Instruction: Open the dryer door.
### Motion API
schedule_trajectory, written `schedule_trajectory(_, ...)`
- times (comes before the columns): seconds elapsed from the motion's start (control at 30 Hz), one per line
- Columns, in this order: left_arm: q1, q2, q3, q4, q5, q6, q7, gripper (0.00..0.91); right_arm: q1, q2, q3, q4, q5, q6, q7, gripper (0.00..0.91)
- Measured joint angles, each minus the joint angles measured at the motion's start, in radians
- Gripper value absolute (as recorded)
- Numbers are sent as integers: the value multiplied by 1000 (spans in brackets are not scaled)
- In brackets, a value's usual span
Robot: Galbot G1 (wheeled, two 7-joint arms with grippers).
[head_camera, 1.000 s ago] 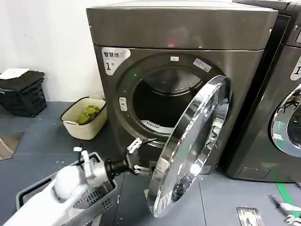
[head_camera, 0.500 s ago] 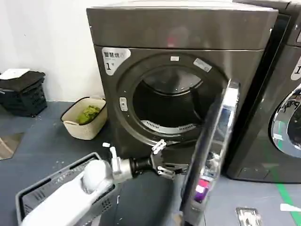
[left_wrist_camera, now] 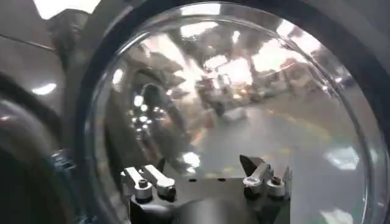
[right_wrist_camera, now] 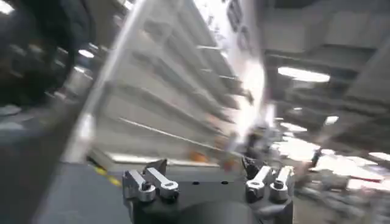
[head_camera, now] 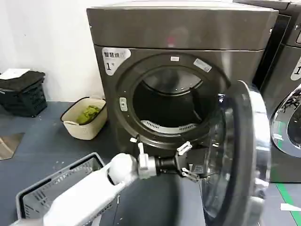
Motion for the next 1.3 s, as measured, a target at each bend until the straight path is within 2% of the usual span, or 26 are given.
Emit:
schedule_trajectory(0.07,-23,-21,24,17,3,1,-1,907,0,0,26,-15,-38,-32,44,907)
schedule_trajectory(0.2,-68,-67,77,59,7,3,-1,907,3,0,76,-39,-89,-55,118,907)
schedule_trajectory(0.3,-102,-99,112,93,12,2,-1,907,9,0,114,-42,-93,-79,146,907)
schedule_trajectory(0.4,-133,-130,141,126,15,2,-1,907,10,0,149,-42,-93,-74,155,907)
schedule_trajectory(0.7,-205,-237,215,243,40,5,-4,907,24,0,199,-22,-55,-33,180,907)
schedule_trajectory(1.1,-268,-381,260,392,52,44,-57,907,27,0,272,-32,-29,-32,174,907)
schedule_trajectory(1.3,-288,-433,263,433,52,60,-71,907,27,0,308,-46,46,-26,167,907)
